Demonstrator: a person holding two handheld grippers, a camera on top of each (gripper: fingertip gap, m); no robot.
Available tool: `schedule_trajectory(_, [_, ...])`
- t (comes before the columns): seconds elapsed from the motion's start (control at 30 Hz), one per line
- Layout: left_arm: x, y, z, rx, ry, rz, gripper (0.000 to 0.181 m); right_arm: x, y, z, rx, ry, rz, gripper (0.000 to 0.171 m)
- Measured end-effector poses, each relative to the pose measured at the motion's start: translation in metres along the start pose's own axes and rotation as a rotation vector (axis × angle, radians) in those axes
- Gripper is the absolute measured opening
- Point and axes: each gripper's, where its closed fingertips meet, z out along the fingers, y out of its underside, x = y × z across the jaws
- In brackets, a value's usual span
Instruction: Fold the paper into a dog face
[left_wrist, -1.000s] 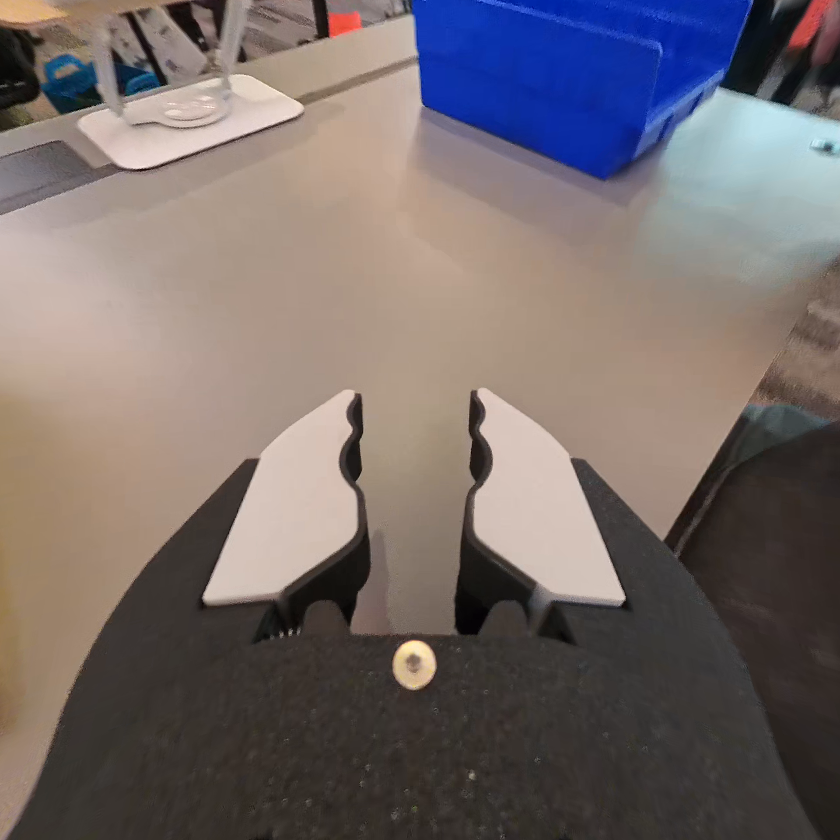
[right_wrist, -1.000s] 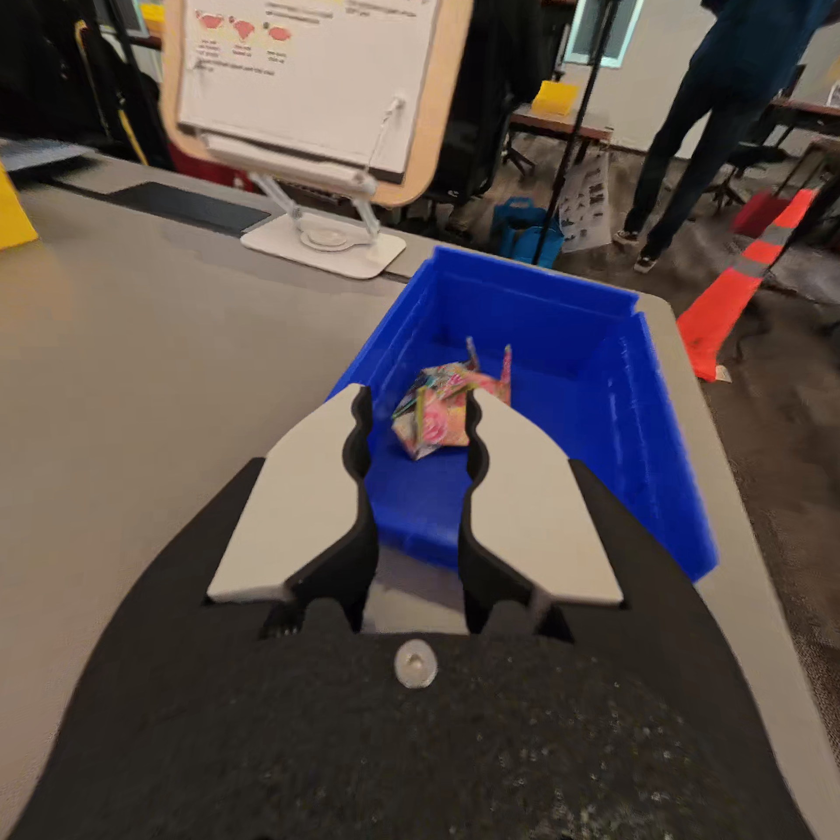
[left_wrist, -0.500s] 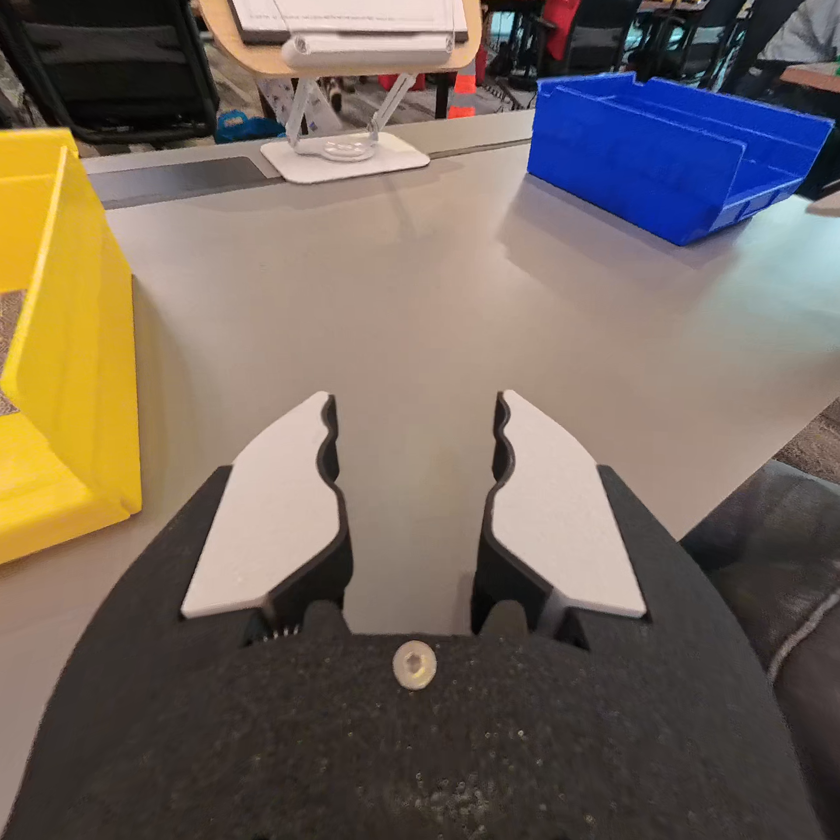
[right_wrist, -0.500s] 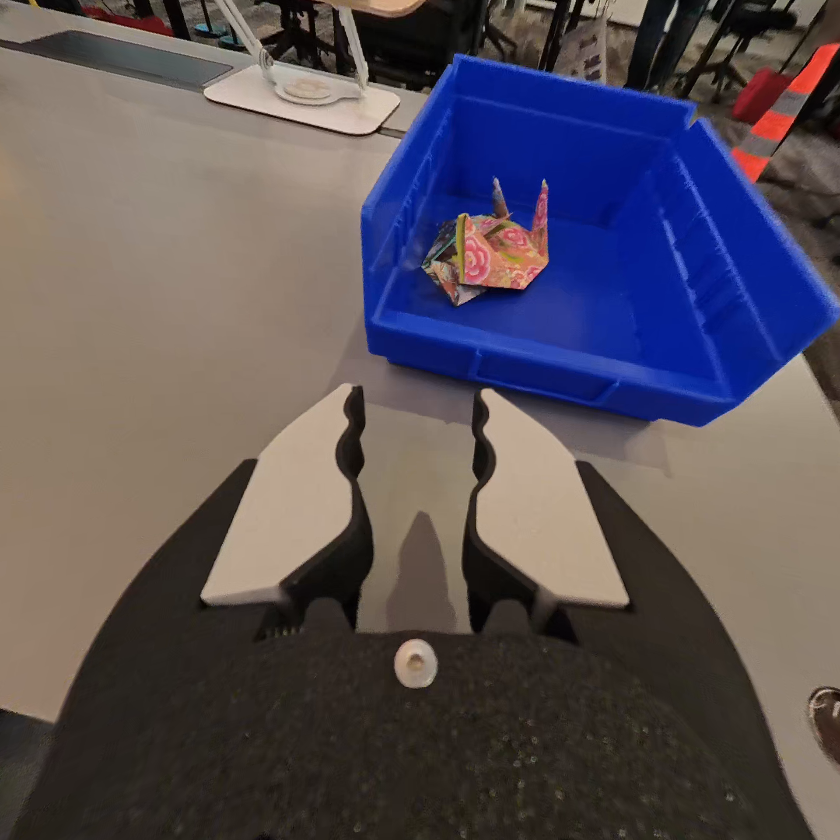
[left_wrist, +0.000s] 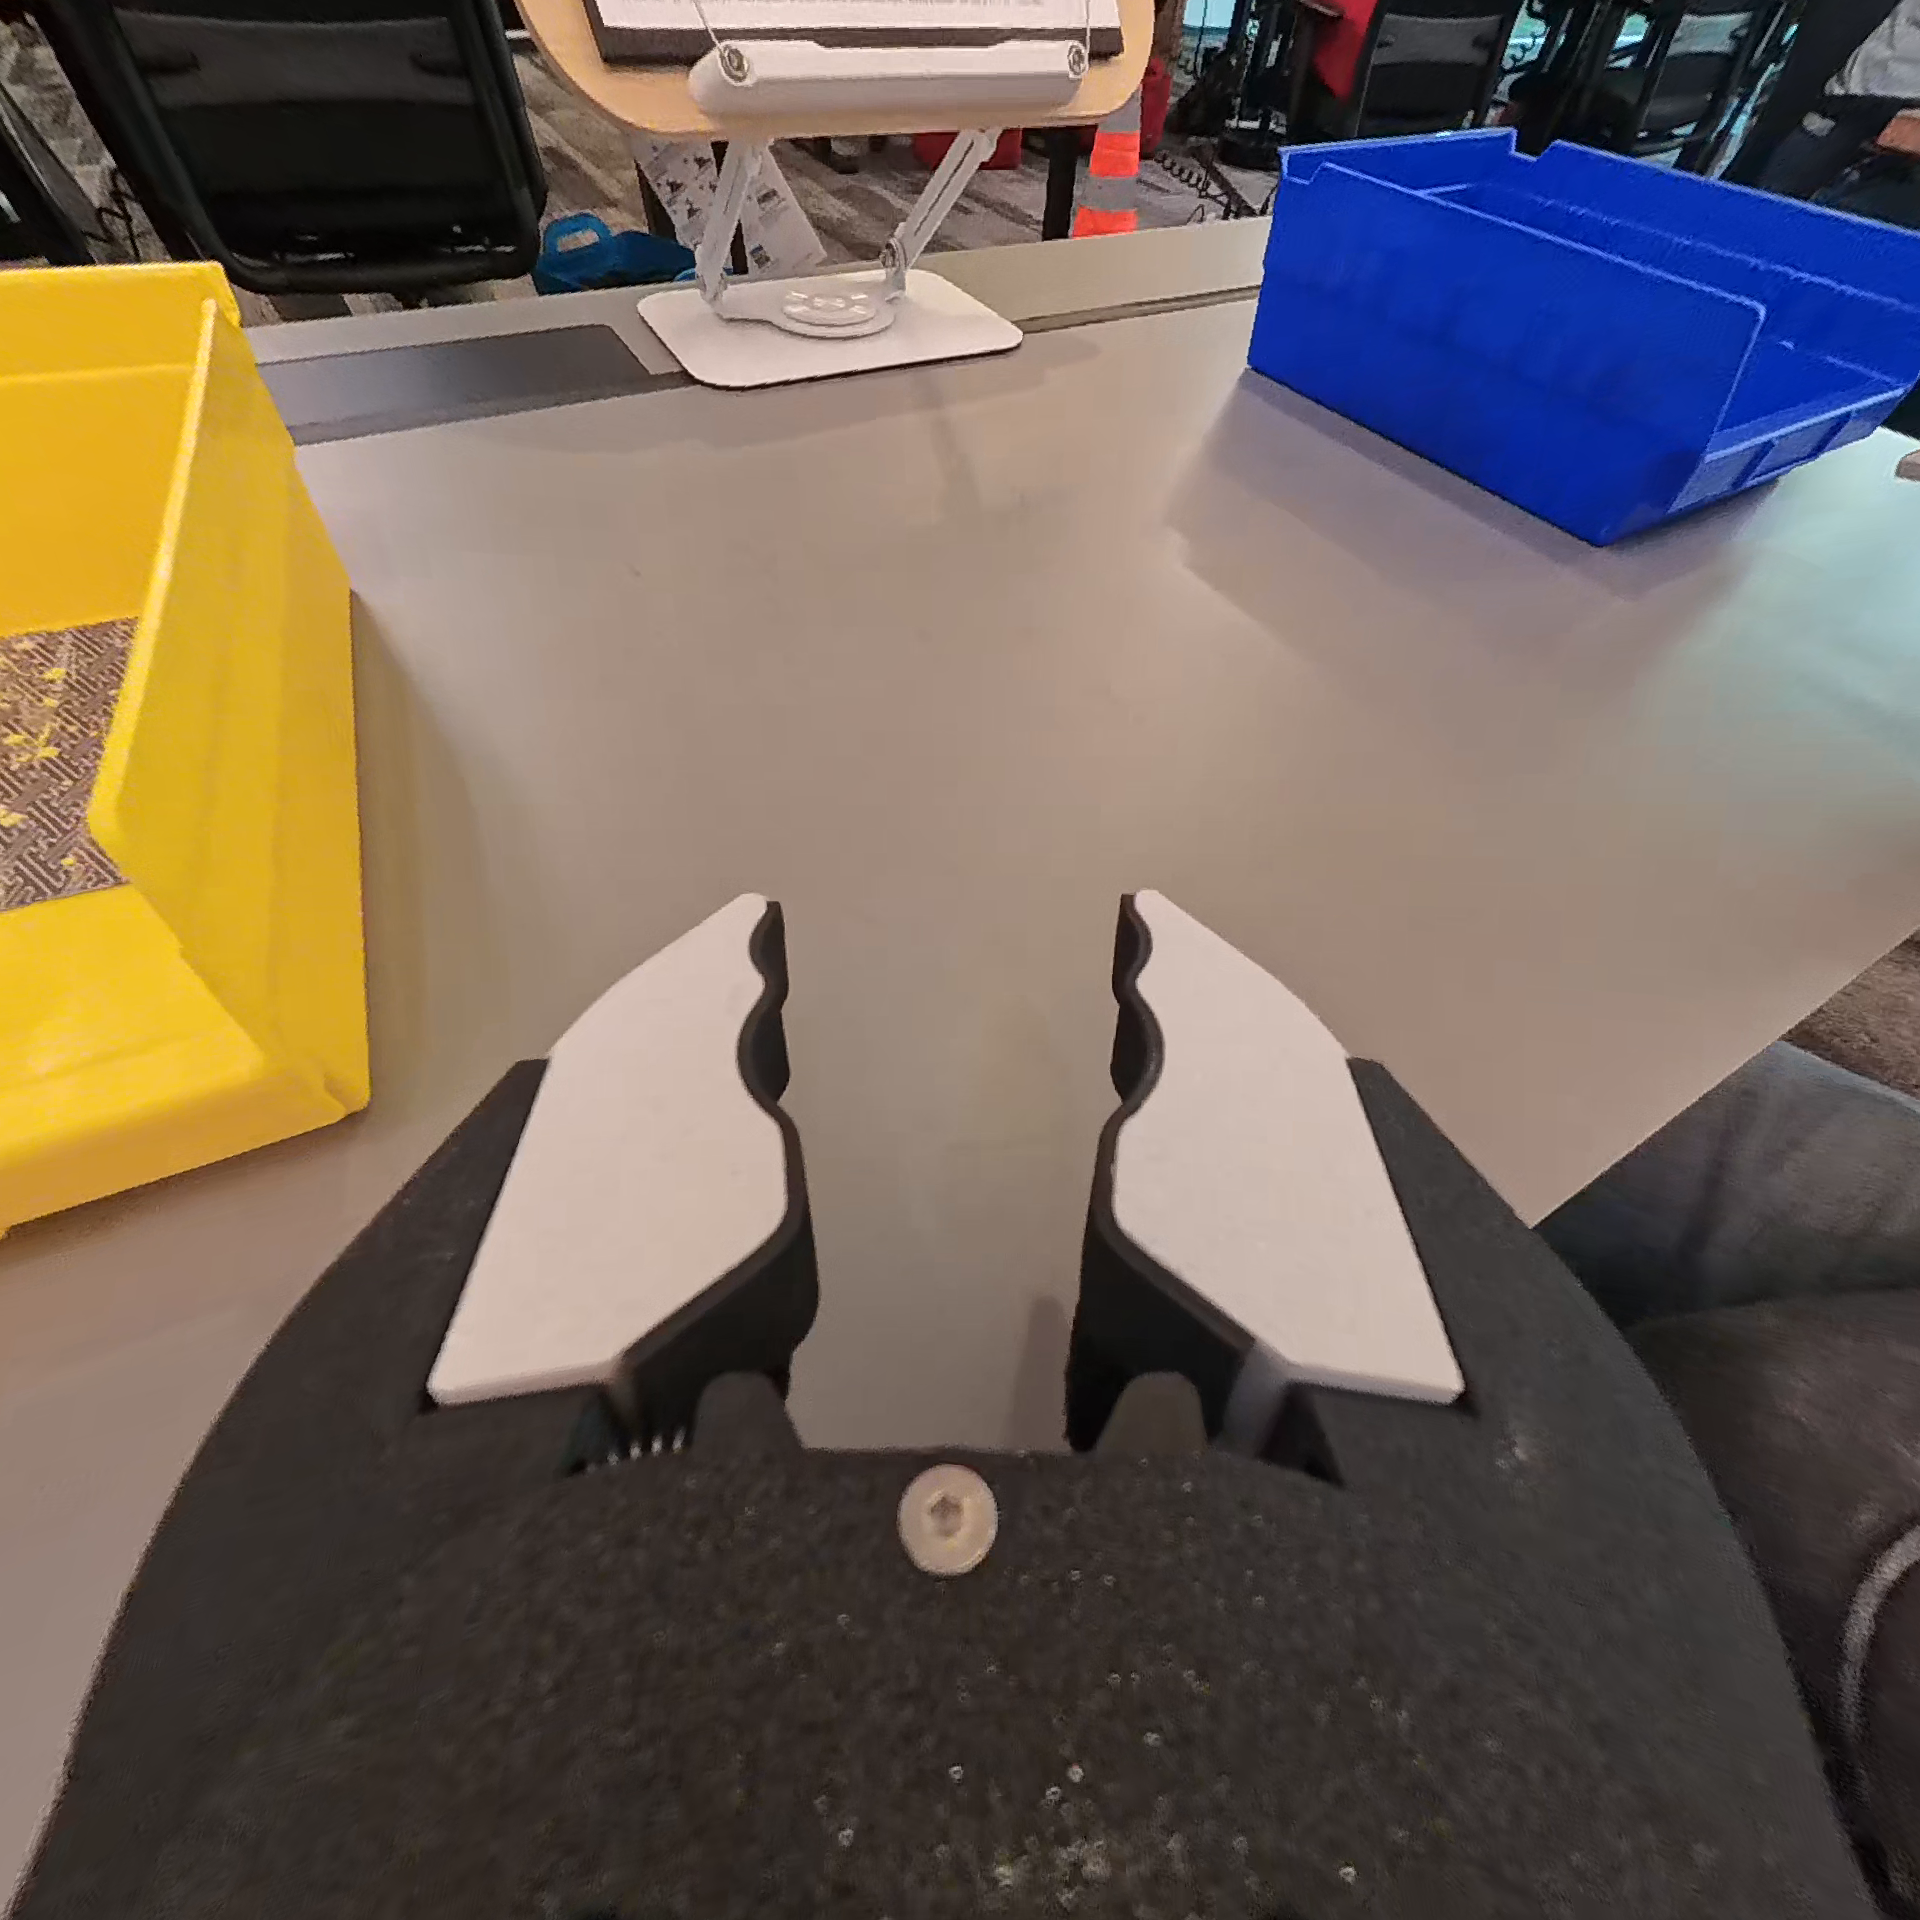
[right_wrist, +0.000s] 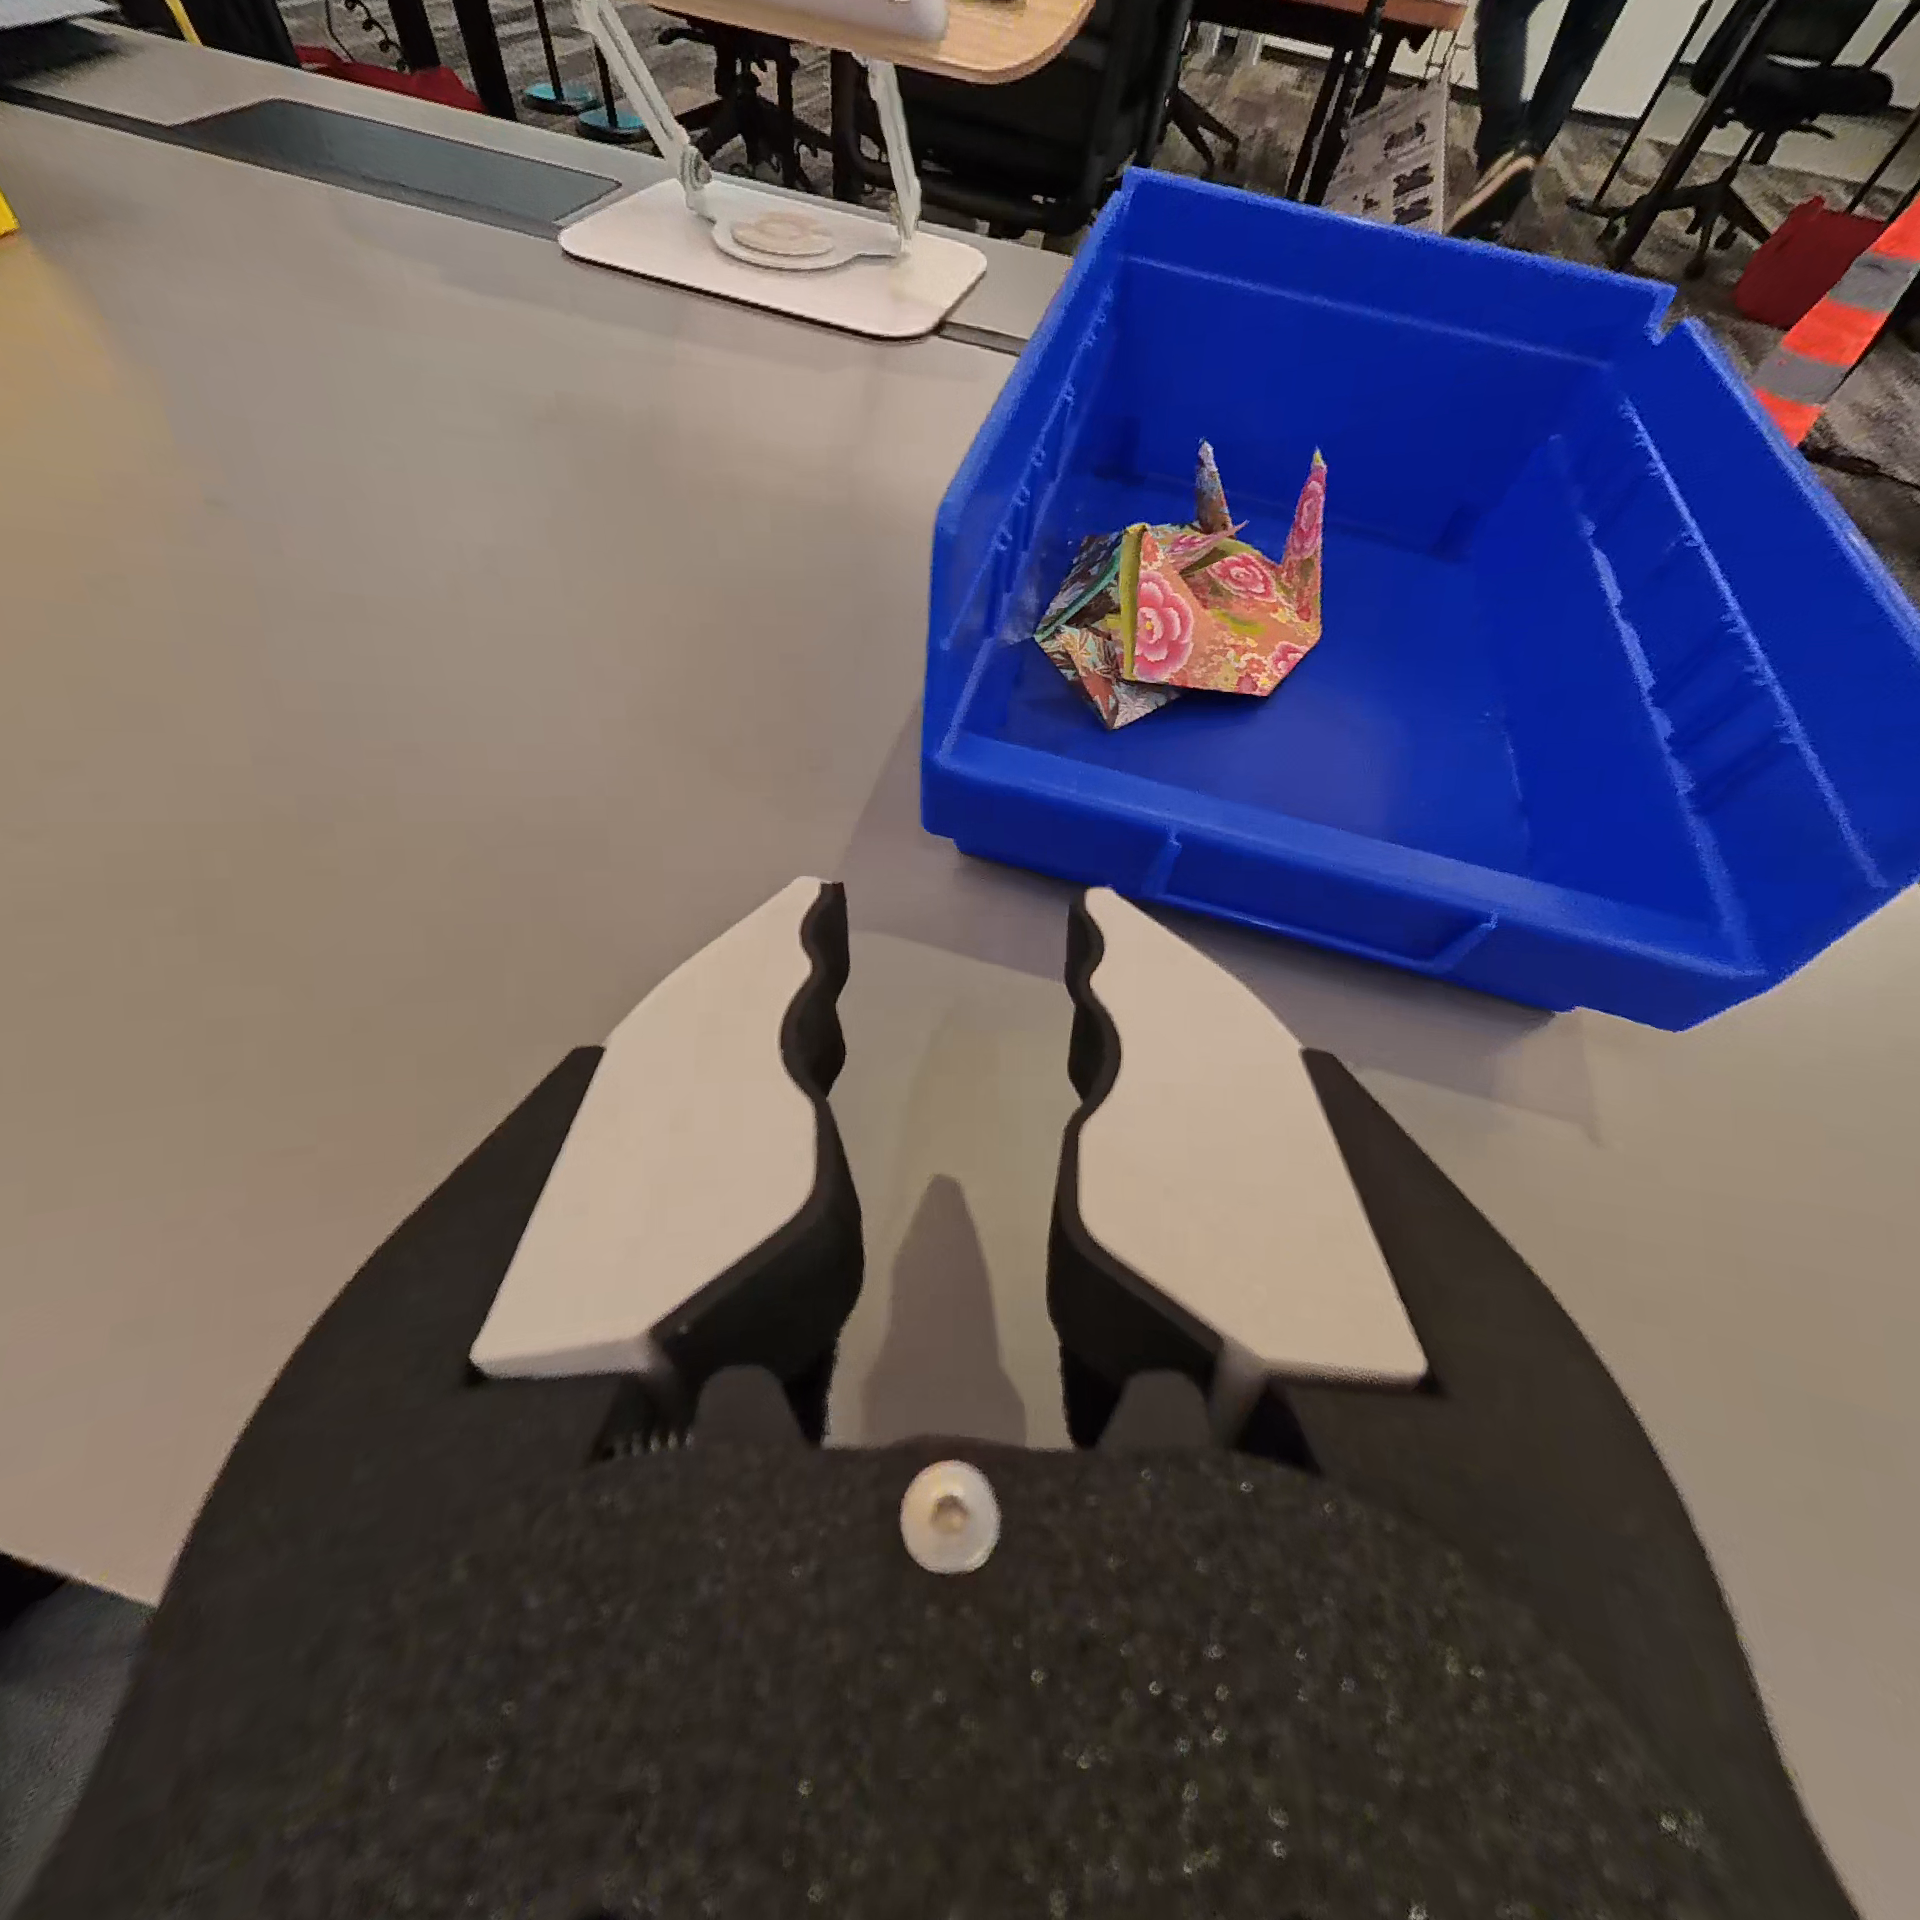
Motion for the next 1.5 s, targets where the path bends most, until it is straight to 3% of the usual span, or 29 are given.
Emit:
schedule_trajectory(0.2, [-0.029,-0.029,-0.024,0.05,-0.04,0.229,0.061,-0.008,-0.001,0.001,-0.001,-0.03,-0.003,0.039])
schedule_trajectory(0.3, [-0.084,-0.048,-0.038,-0.012,-0.155,0.442,0.051,-0.009,-0.001,0.002,0.0,-0.033,-0.013,0.039])
schedule_trajectory(0.37, [-0.129,-0.054,-0.039,-0.092,-0.231,0.613,0.055,-0.011,-0.002,0.005,0.002,-0.059,0.015,0.039])
schedule_trajectory(0.43, [-0.174,-0.058,-0.031,-0.196,-0.305,0.799,0.029,-0.013,-0.003,0.008,0.006,-0.085,0.035,0.039])
schedule_trajectory(0.53, [-0.221,-0.051,-0.001,-0.339,-0.258,0.971,0.024,-0.017,-0.006,0.015,0.009,-0.114,0.042,0.039])
schedule_trajectory(0.77, [-0.268,-0.002,0.05,-0.646,0.085,1.038,0.044,-0.026,-0.009,0.029,-0.02,-0.151,0.039,0.039])
schedule_trajectory(0.93, [-0.27,0.015,0.063,-0.755,0.26,1.036,0.031,-0.035,-0.024,0.035,0.004,-0.199,0.112,0.039])
schedule_trajectory(1.1, [-0.28,0.032,0.062,-0.883,0.345,1.041,0.032,-0.031,-0.022,0.039,-0.013,-0.17,0.086,0.039])
schedule_trajectory(1.3, [-0.283,0.04,0.07,-0.917,0.366,1.073,0.034,-0.025,-0.015,0.041,-0.035,-0.162,0.1,0.038])
schedule_trajectory(1.5, [-0.285,0.041,0.075,-0.921,0.378,1.079,0.019,-0.025,-0.013,0.04,-0.047,-0.154,0.098,0.037])
